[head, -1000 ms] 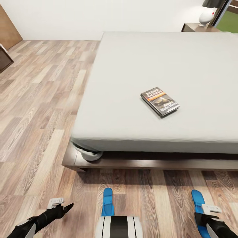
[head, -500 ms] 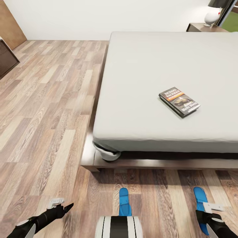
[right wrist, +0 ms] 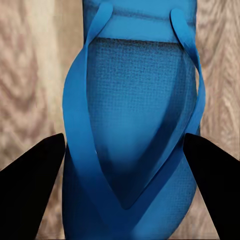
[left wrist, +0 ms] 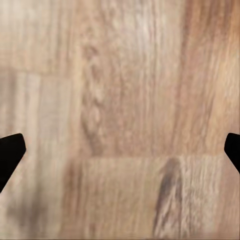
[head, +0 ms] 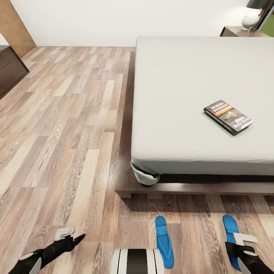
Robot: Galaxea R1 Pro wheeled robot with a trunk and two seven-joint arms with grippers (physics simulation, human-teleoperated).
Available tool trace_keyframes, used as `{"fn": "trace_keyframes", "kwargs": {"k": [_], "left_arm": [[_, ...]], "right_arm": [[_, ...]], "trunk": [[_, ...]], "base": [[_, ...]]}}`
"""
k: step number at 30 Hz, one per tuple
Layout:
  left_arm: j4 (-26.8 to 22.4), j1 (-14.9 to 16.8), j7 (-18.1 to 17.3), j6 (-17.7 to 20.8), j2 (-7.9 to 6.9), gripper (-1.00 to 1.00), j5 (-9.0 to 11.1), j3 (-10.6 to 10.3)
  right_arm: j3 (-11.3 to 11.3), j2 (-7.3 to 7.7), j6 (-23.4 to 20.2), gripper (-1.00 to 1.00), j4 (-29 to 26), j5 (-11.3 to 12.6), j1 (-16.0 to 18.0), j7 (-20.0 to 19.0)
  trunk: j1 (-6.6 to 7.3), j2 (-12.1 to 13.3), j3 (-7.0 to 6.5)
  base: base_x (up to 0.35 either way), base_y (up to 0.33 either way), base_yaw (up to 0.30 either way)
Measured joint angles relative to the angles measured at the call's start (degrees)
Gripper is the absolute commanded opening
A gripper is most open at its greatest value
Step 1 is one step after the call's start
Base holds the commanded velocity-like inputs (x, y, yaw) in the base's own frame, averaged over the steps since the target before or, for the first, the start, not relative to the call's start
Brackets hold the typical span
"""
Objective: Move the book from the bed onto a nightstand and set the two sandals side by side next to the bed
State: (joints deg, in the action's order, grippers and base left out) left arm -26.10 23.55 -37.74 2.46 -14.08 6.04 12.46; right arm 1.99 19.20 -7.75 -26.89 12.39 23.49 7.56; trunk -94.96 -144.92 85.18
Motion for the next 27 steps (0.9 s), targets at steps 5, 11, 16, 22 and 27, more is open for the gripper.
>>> {"fn": "trace_keyframes", "kwargs": {"k": [5,11,16,22,27], "left_arm": [[0.0,0.0,0.0,0.0,0.00,1.00,0.0,0.0],[0.0,0.0,0.0,0.0,0.00,1.00,0.0,0.0],[0.0,0.0,0.0,0.0,0.00,1.00,0.0,0.0],[0.0,0.0,0.0,0.0,0.01,1.00,0.0,0.0],[0.1,0.0,0.0,0.0,0.01,1.00,0.1,0.0]], "right_arm": [[0.0,-0.01,0.0,-1.00,0.0,0.0,0.0,0.0],[0.0,0.00,0.0,-1.00,0.0,0.0,0.0,0.0],[0.0,0.00,0.0,-1.00,-0.1,0.0,0.0,0.0],[0.0,0.01,0.0,-1.00,-0.1,0.0,0.0,0.0],[0.0,0.01,0.0,-1.00,-0.1,-0.1,0.0,0.0]], "trunk": [[0.00,0.0,0.00],[0.00,0.0,0.00],[0.00,0.0,0.00],[0.00,0.0,0.00],[0.00,0.0,0.00]], "base": [[0.000,0.319,0.000],[0.000,0.319,0.000],[0.000,0.317,0.000],[0.000,0.153,0.000],[0.000,0.010,0.000]]}}
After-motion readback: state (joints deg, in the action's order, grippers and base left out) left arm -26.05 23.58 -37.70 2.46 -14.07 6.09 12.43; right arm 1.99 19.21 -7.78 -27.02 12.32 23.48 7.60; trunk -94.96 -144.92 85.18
